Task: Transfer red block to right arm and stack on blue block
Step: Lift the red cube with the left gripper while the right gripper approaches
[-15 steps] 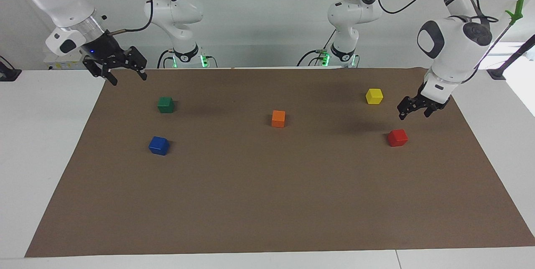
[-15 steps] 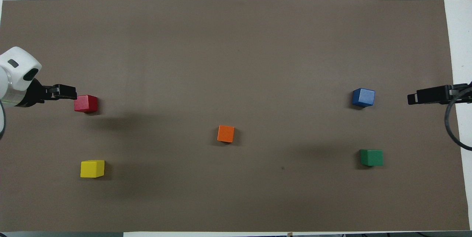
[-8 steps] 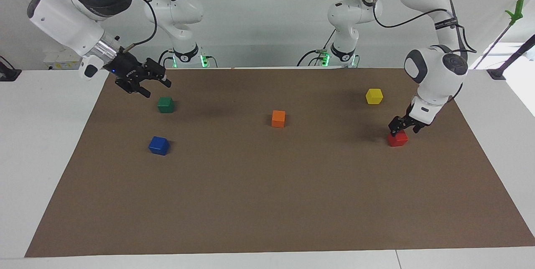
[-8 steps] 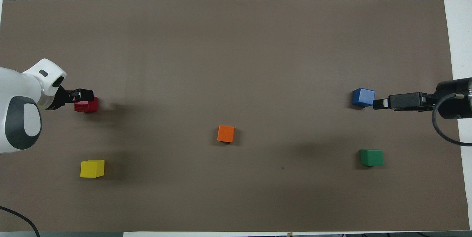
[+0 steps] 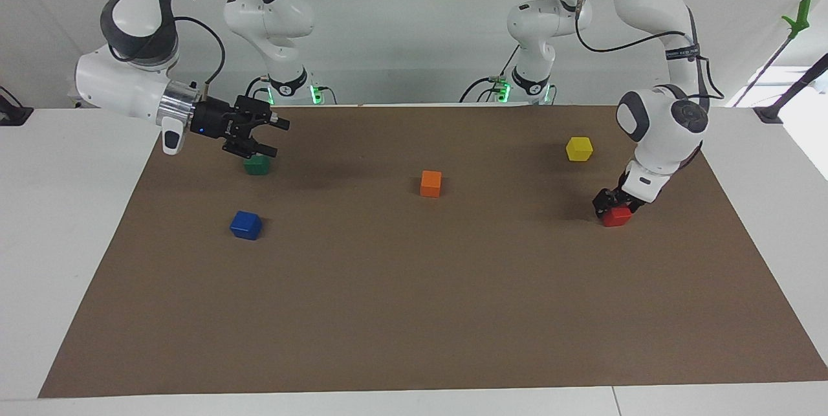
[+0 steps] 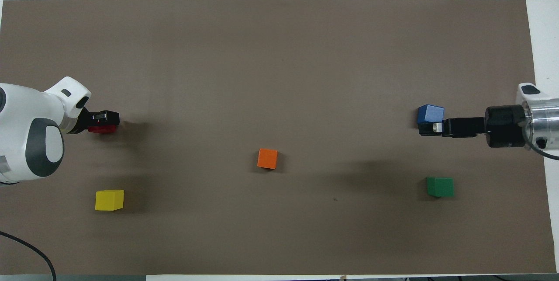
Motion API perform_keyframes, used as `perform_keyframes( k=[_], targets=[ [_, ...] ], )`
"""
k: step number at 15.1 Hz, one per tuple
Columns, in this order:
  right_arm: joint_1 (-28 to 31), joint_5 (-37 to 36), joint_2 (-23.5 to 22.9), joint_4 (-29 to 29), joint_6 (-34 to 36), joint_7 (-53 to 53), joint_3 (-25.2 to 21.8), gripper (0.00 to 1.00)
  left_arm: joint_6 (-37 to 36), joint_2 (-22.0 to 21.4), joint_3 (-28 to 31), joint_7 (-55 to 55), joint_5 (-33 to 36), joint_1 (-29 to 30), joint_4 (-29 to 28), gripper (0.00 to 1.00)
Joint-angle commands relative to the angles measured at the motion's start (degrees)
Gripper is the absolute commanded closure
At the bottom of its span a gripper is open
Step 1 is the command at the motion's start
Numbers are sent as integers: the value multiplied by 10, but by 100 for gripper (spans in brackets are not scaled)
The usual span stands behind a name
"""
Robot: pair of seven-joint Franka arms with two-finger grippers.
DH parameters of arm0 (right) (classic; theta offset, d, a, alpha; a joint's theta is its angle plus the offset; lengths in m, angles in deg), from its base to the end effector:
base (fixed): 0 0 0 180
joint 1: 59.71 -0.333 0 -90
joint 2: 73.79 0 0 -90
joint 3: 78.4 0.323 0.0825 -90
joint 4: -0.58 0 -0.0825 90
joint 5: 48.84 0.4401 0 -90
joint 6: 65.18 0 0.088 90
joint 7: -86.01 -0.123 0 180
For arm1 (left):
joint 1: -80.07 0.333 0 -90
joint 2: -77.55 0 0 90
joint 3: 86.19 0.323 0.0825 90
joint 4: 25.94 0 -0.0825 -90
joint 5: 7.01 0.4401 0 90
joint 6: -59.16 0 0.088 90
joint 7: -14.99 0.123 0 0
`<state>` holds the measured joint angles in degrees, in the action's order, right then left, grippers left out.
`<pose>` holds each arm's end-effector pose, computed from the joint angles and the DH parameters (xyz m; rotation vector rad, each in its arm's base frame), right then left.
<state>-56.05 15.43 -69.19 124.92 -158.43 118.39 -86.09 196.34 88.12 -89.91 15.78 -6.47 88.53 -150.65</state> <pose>0.5466 -0.0022 0.4242 -1.9766 -0.0058 -0.0245 0.5986 0.0496 0.2609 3.1358 0.0995 0.0530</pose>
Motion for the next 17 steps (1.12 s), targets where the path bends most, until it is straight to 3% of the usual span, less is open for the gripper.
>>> perform_keyframes(
  k=[1, 4, 8, 11, 13, 17],
  targets=[
    [-8, 65, 1, 34, 33, 29, 0, 0, -21, 0, 4, -5, -1, -6, 6, 100],
    [-16, 144, 1, 65, 77, 39, 0, 0, -88, -13, 3, -20, -3, -5, 38, 100],
    [-58, 253, 2, 95, 112, 52, 0, 0, -352, -41, -36, -205, -35, -30, 221, 100],
    [-108, 361, 3, 129, 128, 69, 1, 0, -435, -59, -79, -360, -76, -42, 317, 100],
    [-147, 454, -17, 144, 166, 87, 0, 0, -479, -79, -95, -478, -126, -42, 344, 100],
    [-190, 538, -64, 145, 244, 106, 1, 0, -518, -155, -105, -673, -226, -43, 337, 100]
  ],
)
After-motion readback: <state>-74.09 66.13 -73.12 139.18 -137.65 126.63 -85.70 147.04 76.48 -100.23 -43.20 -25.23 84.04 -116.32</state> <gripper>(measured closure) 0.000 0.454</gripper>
